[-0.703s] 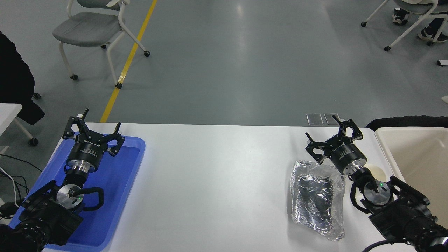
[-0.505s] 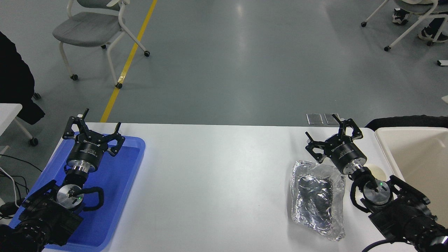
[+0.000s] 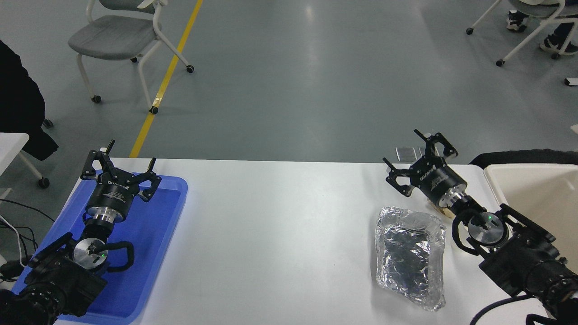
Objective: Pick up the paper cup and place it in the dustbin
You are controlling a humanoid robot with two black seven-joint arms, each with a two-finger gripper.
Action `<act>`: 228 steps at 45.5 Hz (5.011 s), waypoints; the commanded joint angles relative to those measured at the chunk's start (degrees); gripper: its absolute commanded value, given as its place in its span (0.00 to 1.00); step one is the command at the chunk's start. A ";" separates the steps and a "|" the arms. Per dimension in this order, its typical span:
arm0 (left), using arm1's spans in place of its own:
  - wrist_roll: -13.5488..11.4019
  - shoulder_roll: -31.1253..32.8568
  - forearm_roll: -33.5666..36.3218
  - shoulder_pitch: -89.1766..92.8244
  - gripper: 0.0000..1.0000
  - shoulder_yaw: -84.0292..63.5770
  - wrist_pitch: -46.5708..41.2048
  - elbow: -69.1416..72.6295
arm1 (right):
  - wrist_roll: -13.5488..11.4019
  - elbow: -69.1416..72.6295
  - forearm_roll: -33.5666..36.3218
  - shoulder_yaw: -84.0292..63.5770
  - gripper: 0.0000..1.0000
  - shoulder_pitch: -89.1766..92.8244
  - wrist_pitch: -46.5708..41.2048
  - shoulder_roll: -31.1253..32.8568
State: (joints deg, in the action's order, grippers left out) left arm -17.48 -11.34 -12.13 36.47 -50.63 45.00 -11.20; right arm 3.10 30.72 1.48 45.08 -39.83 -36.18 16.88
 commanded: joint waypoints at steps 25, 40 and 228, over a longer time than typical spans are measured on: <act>-0.01 0.00 0.00 0.09 1.00 0.00 0.00 0.04 | -3.72 20.43 -19.41 -61.75 1.00 -45.85 0.41 19.16; -0.01 0.00 0.00 0.09 1.00 0.00 0.00 0.04 | -5.38 37.83 -25.30 -85.58 1.00 -67.48 -0.20 18.89; -0.01 0.09 0.00 0.09 1.00 0.00 0.00 0.04 | -5.56 26.31 -45.51 -84.36 0.00 -38.55 16.76 25.39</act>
State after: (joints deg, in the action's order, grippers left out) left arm -17.49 -11.25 -12.13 36.48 -50.63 45.00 -11.17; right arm -2.21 48.79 -43.93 -35.11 -67.74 -17.24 36.68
